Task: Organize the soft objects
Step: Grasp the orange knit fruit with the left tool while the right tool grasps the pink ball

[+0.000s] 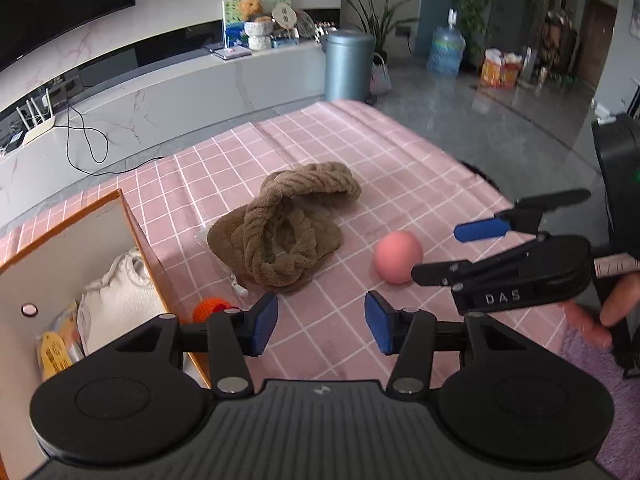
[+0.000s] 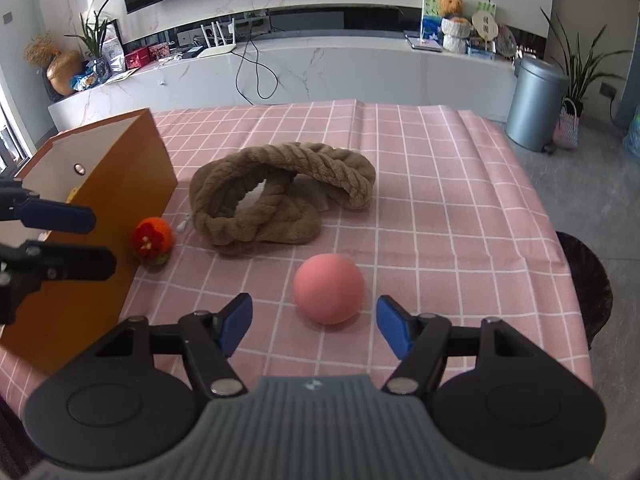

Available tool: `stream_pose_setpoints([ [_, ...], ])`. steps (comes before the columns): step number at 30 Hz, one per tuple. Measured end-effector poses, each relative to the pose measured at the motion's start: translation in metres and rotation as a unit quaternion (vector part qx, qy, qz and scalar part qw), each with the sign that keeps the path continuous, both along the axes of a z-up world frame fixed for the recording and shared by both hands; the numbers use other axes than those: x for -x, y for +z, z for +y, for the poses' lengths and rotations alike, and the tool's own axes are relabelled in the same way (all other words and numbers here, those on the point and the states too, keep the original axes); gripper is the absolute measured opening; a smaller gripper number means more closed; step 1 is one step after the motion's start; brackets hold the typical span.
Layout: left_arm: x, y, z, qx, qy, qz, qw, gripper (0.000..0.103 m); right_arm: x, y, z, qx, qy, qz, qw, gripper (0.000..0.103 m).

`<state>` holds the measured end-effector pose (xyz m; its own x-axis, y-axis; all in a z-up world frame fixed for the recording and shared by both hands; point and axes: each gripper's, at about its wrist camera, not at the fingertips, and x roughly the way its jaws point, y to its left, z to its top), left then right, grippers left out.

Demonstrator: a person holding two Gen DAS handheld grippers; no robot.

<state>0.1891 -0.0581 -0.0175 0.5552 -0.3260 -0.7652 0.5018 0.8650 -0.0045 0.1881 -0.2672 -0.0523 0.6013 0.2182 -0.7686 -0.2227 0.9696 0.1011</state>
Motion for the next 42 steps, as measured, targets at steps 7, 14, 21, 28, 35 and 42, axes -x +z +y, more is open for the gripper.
stream_pose_setpoints([
  [7, -0.027, -0.011, -0.006, -0.069, -0.018, 0.027, 0.9971, 0.064, -0.034, -0.026, 0.003, 0.004, -0.005, 0.019, 1.0, 0.073],
  [14, -0.043, -0.024, -0.011, -0.148, -0.057, 0.037, 0.9867, 0.071, -0.047, -0.042, 0.005, 0.001, 0.007, 0.032, 0.999, 0.052],
  [21, -0.062, -0.043, -0.029, -0.251, -0.131, 0.063, 0.9568, 0.077, -0.04, -0.036, 0.006, -0.015, 0.032, 0.028, 0.999, 0.044],
  [28, -0.08, -0.08, -0.05, -0.376, -0.168, 0.111, 0.9048, 0.078, -0.034, -0.03, 0.011, -0.033, 0.053, 0.021, 0.998, 0.044],
  [35, -0.093, -0.103, -0.052, -0.41, -0.175, 0.142, 0.8839, 0.074, -0.032, -0.031, 0.015, -0.043, 0.067, 0.026, 0.996, 0.044],
  [42, -0.102, -0.112, -0.051, -0.411, -0.161, 0.141, 0.8862, 0.055, -0.032, -0.034, 0.016, -0.041, 0.07, 0.029, 0.996, 0.044],
])
